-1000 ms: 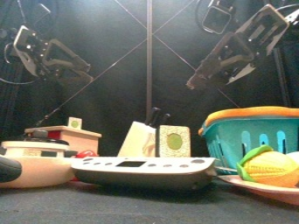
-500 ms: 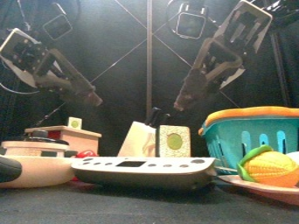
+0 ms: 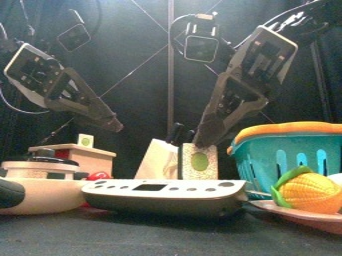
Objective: Grab green sushi piece off stove
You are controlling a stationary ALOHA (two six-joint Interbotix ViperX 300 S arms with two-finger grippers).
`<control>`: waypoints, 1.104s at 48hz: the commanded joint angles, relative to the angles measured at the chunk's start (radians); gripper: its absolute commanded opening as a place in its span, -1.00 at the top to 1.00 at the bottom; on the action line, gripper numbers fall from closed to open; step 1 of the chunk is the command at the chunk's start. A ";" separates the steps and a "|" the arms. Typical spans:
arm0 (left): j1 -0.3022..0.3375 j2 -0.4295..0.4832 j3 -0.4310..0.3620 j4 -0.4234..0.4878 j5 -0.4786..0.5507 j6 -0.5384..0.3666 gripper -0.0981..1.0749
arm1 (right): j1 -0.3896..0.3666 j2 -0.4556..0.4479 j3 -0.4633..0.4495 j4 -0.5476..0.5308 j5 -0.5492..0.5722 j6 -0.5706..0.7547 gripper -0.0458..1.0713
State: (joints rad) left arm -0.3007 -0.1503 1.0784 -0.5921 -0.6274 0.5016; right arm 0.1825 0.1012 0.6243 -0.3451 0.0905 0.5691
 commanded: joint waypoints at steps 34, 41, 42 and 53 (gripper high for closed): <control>-0.002 -0.002 -0.017 -0.014 -0.009 -0.002 -0.75 | -0.005 -0.063 -0.066 -0.009 0.075 0.003 -0.09; -0.002 -0.002 -0.018 -0.014 -0.009 -0.002 -0.75 | -0.005 -0.112 -0.051 -0.005 0.075 0.003 -0.09; -0.002 -0.002 -0.018 -0.014 -0.009 -0.002 -0.75 | -0.005 -0.121 -0.048 -0.003 0.075 0.005 -0.09; -0.002 -0.002 -0.018 -0.014 -0.009 -0.002 -0.75 | -0.051 -0.250 -0.008 -0.002 0.140 0.005 -0.09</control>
